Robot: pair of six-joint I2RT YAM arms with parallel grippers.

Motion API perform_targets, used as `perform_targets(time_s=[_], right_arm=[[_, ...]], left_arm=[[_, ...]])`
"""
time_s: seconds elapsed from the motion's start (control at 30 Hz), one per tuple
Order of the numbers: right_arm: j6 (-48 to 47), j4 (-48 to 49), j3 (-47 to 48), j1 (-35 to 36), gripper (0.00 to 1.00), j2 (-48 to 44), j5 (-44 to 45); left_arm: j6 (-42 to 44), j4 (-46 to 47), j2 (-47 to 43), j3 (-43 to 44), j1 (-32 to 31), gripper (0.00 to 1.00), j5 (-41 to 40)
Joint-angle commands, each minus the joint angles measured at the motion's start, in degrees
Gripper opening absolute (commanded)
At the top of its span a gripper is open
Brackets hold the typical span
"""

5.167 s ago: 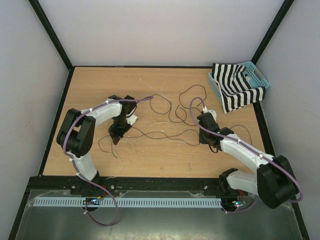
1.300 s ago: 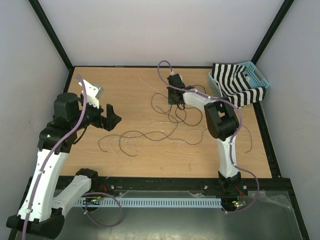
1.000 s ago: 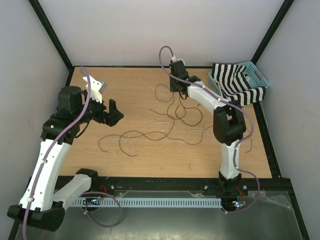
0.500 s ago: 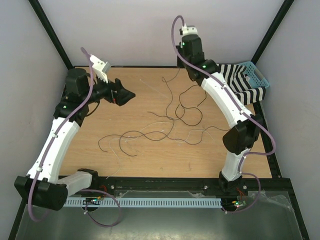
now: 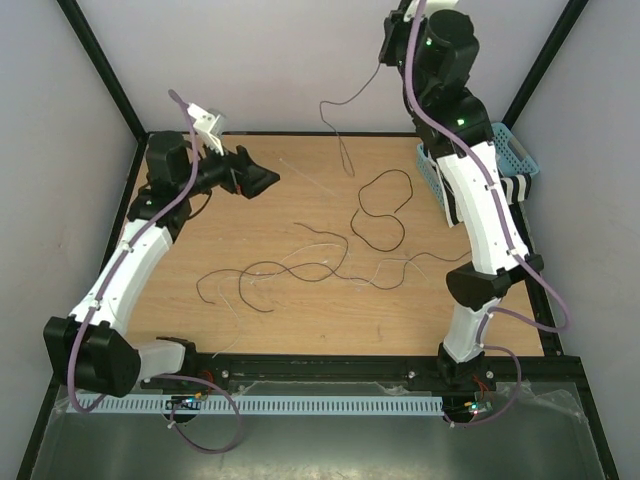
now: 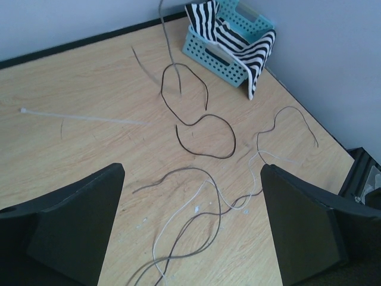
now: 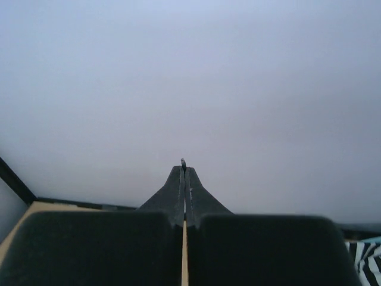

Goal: Zip-tie the wires
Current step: Pick up the cable at the center of the board.

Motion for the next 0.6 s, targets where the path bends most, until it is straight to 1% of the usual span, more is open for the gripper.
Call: perform_targets(time_s=[0.0,0.17,0.33,0.47,0.57], right_arm=[[0.5,3.0,1.5,-0.3,0.0,-2.0,-3.2],[6.8,3.4,-5.4,-0.2,0.0,-8.3,-13.0],[10.3,3.3,-8.4,-0.2,0.0,-12.5,-22.5],[12.6,3.2,-10.6,-0.2,0.0,-16.5,-26.1],[14.7,2.9,-11.8,-0.3,0.0,-19.0,-28.6]], left_arm=[[-0.2,3.3,-2.2,-4.0,-0.3,0.99,0.4],[-1.0,4.2,-4.1,-8.1,-0.3,0.99,0.8],[-4.7,4.5,-7.4,-12.7,-0.3,0.99,2.5],[-8.3,4.5,-13.6,-18.7,-0.3,0.99,3.6],[-11.7,3.5,-19.4,-24.1,-0.1,0.99,2.4]])
